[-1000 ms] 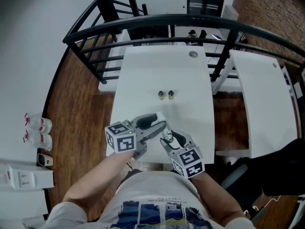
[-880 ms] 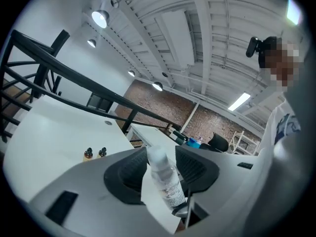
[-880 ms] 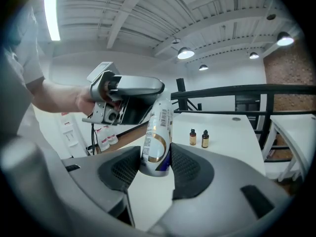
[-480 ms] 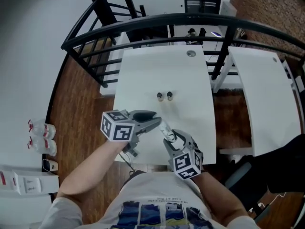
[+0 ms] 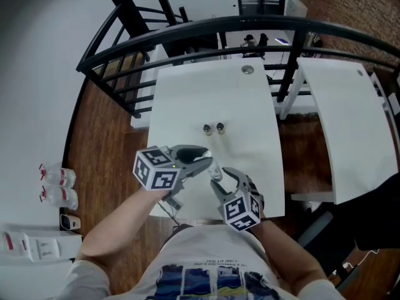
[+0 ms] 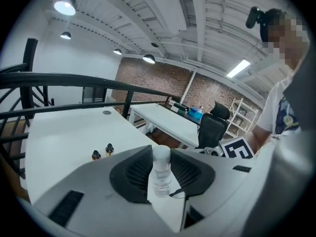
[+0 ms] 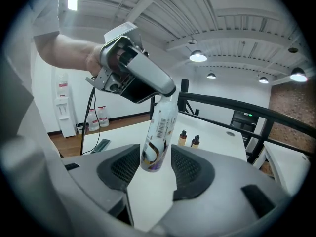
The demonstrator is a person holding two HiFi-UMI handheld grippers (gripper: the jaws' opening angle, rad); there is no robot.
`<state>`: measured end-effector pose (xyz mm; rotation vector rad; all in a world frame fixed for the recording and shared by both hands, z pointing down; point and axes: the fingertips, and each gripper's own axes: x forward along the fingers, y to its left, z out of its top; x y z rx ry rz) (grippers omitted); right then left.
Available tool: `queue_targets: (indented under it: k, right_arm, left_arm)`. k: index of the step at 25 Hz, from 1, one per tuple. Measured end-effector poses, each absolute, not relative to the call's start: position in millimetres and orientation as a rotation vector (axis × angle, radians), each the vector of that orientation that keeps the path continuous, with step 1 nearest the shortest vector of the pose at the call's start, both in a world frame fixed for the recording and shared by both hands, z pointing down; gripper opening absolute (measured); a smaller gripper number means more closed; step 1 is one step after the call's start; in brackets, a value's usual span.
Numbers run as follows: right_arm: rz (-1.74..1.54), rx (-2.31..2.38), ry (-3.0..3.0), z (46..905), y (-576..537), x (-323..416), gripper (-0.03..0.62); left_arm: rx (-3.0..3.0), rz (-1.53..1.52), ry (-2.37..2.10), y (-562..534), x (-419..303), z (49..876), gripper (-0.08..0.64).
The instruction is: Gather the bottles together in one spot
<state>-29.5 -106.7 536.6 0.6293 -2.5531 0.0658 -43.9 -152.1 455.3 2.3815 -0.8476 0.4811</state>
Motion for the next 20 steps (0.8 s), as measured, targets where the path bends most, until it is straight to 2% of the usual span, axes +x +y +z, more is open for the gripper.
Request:
queue_targets:
  k: [9, 20]
  right_arm:
    - [0.289, 0.678, -2.528, 548.9, -123.9, -8.7, 0.276]
    - [0.422, 0.768, -2.471, 558.2, -135.2, 31.9, 0.278]
  left_arm:
    - [2.466, 0.688, -1.124, -193.0, -82.7, 487.8, 0.110]
    - [2.495, 0.753, -1.294, -234.4, -105.6, 536.4, 0.110]
